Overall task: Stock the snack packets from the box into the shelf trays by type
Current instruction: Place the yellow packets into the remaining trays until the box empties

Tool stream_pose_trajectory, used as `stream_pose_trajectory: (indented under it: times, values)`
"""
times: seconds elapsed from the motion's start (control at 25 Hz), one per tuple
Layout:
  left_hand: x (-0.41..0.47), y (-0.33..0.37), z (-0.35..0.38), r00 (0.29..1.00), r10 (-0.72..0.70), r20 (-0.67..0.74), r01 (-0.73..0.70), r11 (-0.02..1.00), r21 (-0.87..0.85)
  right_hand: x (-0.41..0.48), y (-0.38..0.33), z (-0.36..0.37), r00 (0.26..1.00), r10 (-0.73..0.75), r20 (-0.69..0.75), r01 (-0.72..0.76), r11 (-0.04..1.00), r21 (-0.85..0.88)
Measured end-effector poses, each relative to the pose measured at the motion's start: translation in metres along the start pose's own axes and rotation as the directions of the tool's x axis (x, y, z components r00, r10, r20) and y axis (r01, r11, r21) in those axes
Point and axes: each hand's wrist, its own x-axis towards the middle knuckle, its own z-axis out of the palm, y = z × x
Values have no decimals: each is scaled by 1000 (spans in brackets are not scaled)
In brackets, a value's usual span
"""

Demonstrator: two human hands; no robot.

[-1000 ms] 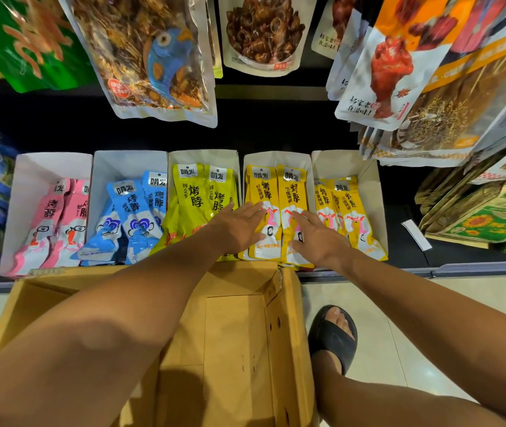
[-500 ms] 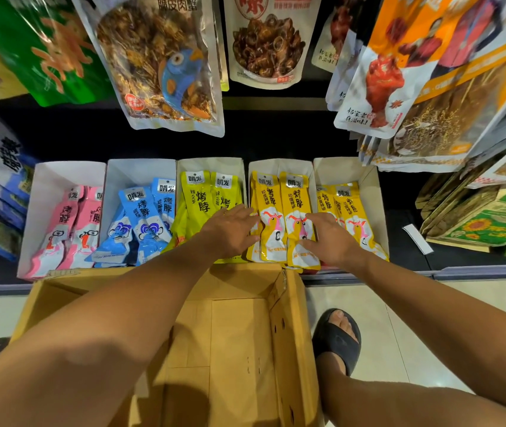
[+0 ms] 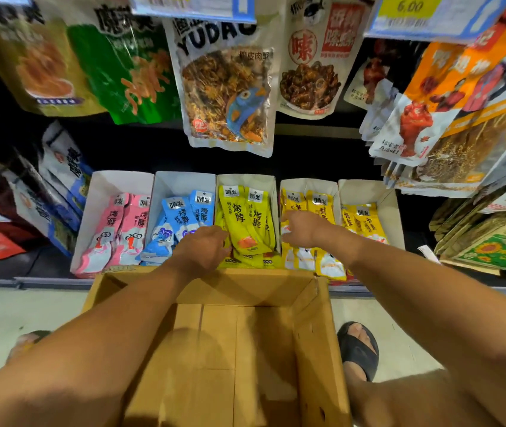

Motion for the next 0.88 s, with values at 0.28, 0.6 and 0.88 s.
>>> stream_pose_trajectory:
  times: [0.28,0.6,0.88]
  values:
    - [-13,-19,16,999,-28,-29,13,904,-428,33,-67,53,992,125,28,-128,958,256]
    - [5,-18,12,968,-248,32,217,771,-599,44,-59,68,997,70,-7,-65,947,314]
    - [3,-18,6,982,-187,30,189,962,-196,41,-60,71,999,40,35,-26,945,-325]
